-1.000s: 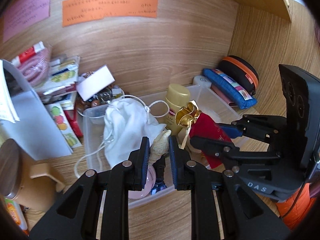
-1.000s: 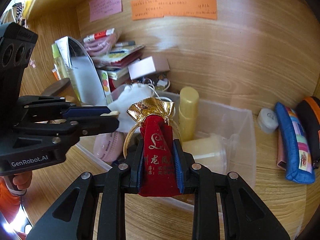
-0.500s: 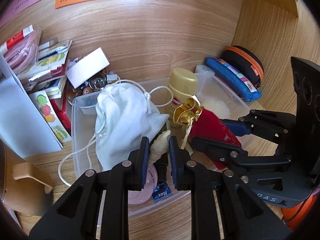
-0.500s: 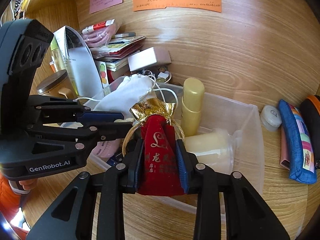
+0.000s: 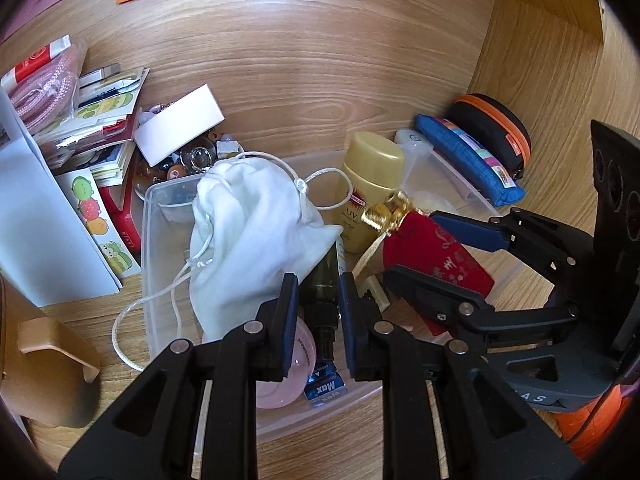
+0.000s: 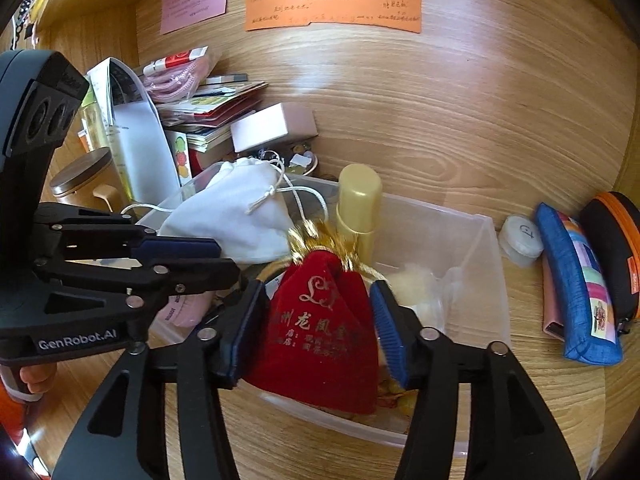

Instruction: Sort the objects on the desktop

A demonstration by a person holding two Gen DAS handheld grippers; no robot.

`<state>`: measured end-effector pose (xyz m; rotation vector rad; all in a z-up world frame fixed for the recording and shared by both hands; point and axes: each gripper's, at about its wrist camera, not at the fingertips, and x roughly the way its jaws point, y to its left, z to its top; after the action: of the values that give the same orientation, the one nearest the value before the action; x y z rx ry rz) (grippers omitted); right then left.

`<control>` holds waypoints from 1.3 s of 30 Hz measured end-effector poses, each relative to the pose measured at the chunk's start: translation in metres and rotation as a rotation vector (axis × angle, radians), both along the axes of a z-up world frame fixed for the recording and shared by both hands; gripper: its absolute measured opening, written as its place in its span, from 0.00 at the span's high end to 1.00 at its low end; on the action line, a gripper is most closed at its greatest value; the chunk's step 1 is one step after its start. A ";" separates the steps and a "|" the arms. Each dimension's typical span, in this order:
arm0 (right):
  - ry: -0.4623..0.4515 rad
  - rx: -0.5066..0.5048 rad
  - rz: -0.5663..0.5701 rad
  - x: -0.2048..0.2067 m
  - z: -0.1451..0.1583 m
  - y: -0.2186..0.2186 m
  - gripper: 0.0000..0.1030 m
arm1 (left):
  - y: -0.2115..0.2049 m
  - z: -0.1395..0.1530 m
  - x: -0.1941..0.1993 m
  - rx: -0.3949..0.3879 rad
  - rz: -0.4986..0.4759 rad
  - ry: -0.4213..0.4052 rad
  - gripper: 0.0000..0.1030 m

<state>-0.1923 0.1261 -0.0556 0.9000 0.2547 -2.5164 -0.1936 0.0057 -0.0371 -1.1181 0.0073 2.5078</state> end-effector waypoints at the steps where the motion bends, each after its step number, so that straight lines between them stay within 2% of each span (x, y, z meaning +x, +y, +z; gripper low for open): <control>1: -0.001 -0.003 -0.001 0.000 0.000 0.001 0.48 | -0.001 0.000 0.000 0.005 0.002 -0.001 0.79; 6: -0.011 -0.032 -0.018 -0.003 0.003 0.008 0.44 | -0.008 0.002 0.001 0.020 0.017 0.006 0.70; 9: -0.031 -0.067 -0.027 -0.005 0.005 0.014 0.38 | -0.010 0.003 0.002 0.030 0.021 0.005 0.66; 19: -0.099 -0.183 -0.012 -0.005 0.013 0.030 0.37 | -0.008 0.008 0.007 0.044 0.028 0.011 0.56; 23: -0.060 -0.191 -0.041 0.003 0.025 0.038 0.26 | -0.010 0.015 0.013 0.040 0.035 0.035 0.45; 25: -0.059 -0.220 -0.046 0.006 0.031 0.045 0.24 | -0.009 0.021 0.019 0.034 0.043 0.062 0.40; 27: -0.066 -0.246 -0.048 0.008 0.035 0.052 0.23 | -0.009 0.026 0.025 0.032 0.046 0.080 0.39; 35: -0.066 -0.243 -0.097 0.025 0.041 0.065 0.22 | -0.005 0.035 0.046 0.001 0.074 0.113 0.31; 39: -0.047 -0.213 -0.103 0.037 0.043 0.065 0.21 | -0.005 0.041 0.061 -0.014 0.099 0.131 0.16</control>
<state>-0.1551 0.1907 -0.0127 0.9048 -0.0754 -2.5522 -0.1323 0.0004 0.0041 -0.9790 0.0055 2.6685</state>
